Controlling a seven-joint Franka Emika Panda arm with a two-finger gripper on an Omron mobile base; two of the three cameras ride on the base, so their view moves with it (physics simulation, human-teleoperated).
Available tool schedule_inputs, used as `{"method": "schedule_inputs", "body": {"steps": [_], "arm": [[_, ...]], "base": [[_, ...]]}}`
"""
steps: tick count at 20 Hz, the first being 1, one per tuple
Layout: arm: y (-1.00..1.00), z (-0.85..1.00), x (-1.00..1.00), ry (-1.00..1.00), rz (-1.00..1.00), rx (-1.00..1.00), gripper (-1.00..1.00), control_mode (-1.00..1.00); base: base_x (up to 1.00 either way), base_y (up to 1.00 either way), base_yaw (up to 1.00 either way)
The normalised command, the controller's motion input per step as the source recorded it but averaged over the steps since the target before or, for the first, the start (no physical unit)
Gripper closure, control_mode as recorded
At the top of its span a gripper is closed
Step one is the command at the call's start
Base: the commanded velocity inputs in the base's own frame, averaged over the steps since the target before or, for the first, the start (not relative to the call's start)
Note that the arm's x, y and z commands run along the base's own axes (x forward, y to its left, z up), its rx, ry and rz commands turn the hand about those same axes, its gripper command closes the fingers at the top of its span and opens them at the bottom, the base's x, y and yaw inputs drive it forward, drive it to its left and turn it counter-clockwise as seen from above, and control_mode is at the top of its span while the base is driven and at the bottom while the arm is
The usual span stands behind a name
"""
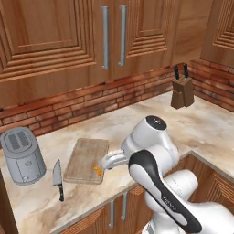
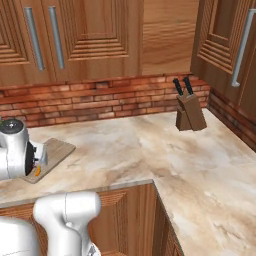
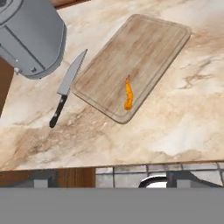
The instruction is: Retrieve the shrimp from the fridge and place it on the cutting board.
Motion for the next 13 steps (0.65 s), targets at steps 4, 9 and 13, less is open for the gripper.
{"method": "schedule_inputs", "body": {"steps": [4, 9, 13], "arm": [[-0.77, -0.24, -1.0, -0.01, 0.0, 0.0, -1.0, -1.0], [-0.96, 0.1, -1.0, -0.52, 0.0, 0.03, -1.0, -1.0], [-0.51, 0.4, -0.52, -0.44, -0.01, 0.08, -1.0, -1.0]], "base": [[0.0, 0.0, 0.0], [0.0, 0.0, 0.0], [0.0, 0.0, 0.0]]}}
